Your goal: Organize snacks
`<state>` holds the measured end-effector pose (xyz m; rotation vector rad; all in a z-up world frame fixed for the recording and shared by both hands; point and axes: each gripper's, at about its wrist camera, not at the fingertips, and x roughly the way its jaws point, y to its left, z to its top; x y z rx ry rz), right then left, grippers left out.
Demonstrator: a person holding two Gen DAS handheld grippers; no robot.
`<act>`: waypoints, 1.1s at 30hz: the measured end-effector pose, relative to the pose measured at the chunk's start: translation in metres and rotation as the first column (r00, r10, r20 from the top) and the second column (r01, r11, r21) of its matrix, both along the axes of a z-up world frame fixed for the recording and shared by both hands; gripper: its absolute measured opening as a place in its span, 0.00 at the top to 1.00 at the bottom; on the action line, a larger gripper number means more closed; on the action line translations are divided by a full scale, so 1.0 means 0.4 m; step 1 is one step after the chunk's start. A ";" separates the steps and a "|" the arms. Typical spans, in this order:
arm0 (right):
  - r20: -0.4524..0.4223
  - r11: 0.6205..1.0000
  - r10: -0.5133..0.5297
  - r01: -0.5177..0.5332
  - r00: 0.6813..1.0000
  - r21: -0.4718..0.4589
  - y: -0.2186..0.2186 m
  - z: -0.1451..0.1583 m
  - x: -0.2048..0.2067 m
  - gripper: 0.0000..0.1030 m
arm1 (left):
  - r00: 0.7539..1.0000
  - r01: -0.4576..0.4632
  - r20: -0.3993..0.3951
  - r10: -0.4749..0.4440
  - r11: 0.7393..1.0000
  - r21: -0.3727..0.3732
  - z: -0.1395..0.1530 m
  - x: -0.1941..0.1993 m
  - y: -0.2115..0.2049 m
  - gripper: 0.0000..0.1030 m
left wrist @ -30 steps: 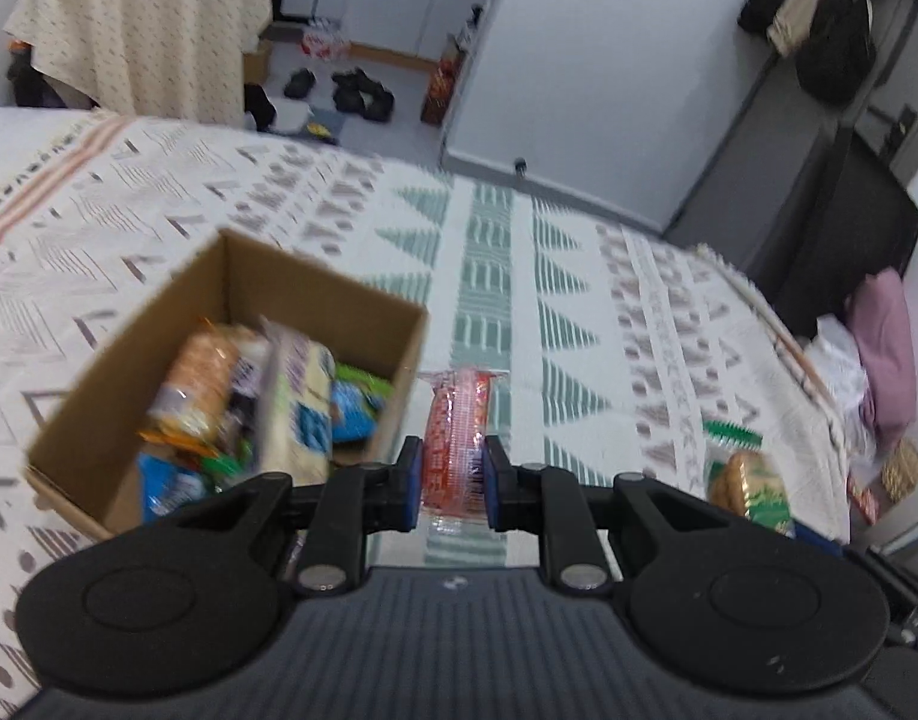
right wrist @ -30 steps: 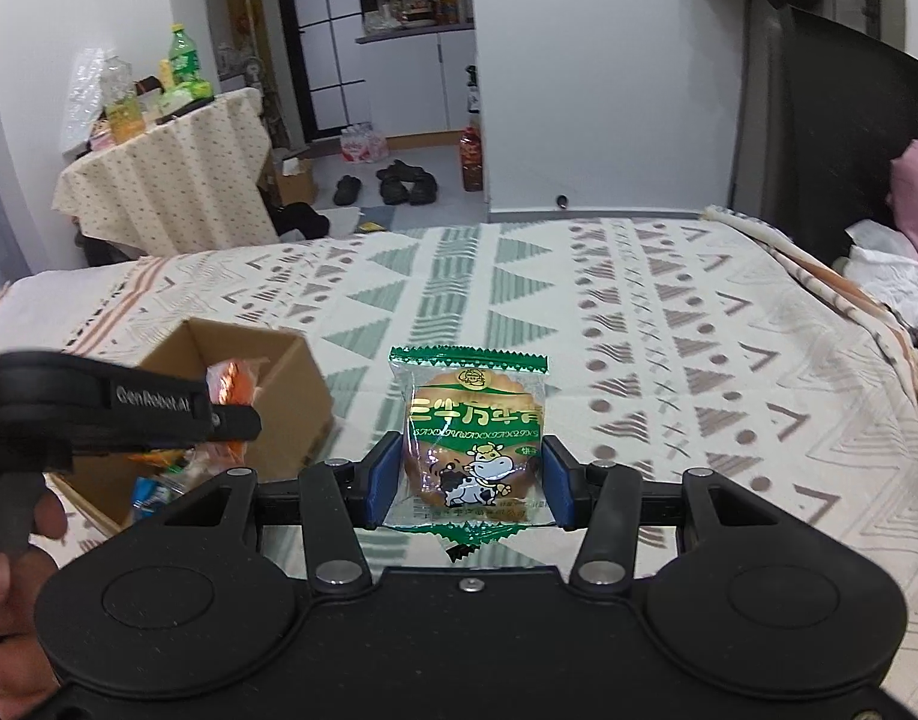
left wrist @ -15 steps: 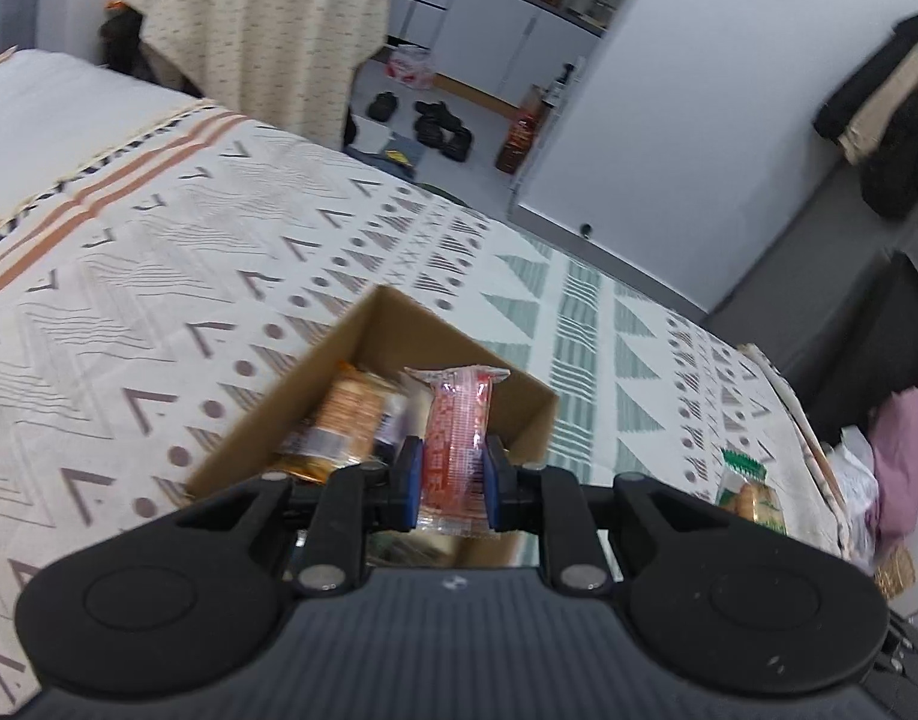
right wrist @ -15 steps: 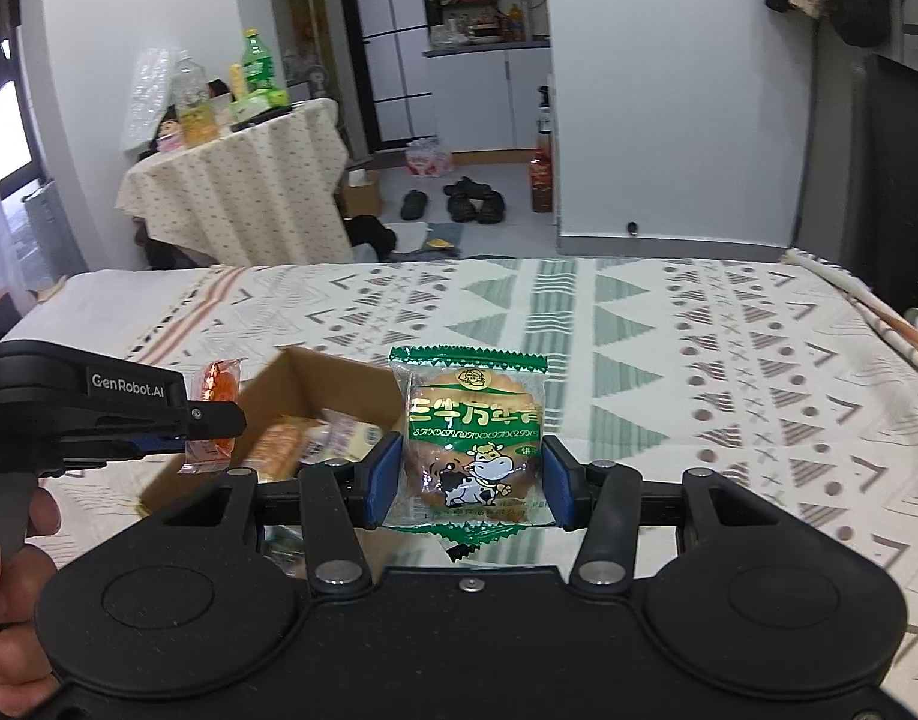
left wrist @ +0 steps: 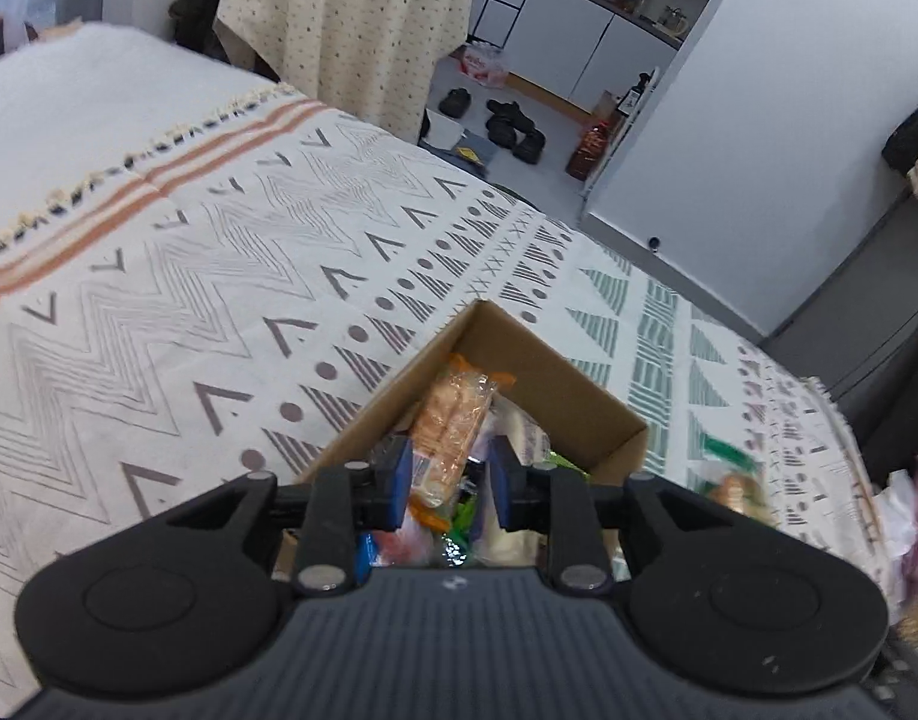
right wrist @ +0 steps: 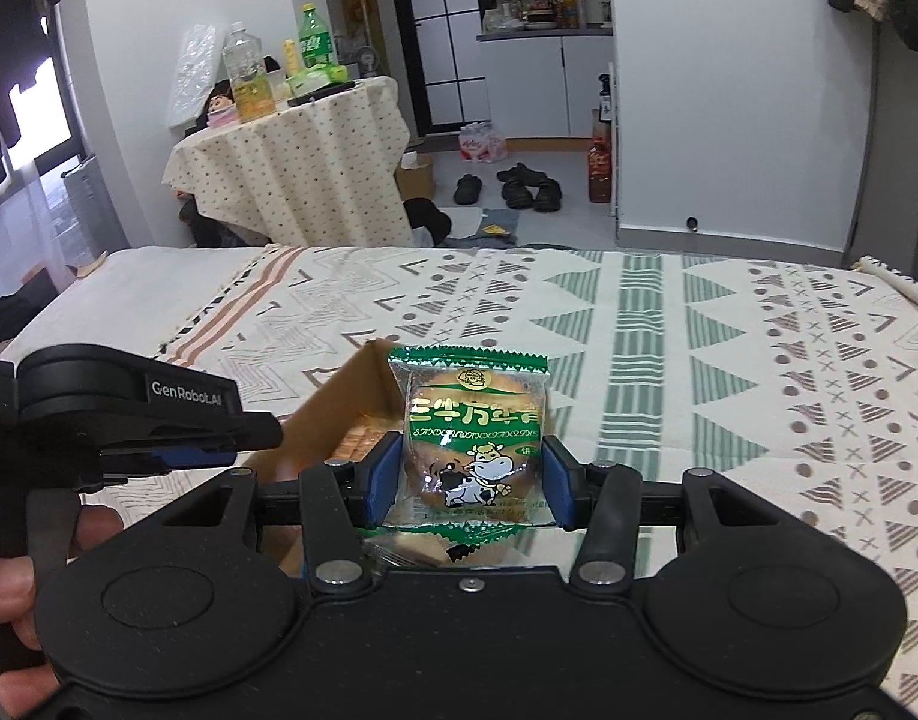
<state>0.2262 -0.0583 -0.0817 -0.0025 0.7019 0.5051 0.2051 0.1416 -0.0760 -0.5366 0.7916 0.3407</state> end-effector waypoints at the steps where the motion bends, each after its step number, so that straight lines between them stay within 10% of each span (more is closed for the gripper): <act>1: -0.007 1.000 0.005 -0.005 1.000 0.002 0.006 -0.005 0.002 0.53 | 1.000 -0.007 -0.002 0.007 1.000 -0.001 -0.001 -0.001 0.003 0.73; 10: -0.063 0.996 0.066 -0.062 0.996 0.061 0.051 -0.018 -0.007 0.44 | 1.000 -0.028 -0.002 0.028 0.999 0.016 0.011 -0.012 0.017 0.41; 33: -0.016 0.991 -0.078 0.079 0.997 0.106 -0.185 0.102 -0.100 0.35 | 0.990 0.122 0.059 -0.126 0.990 0.067 0.202 -0.132 -0.005 0.16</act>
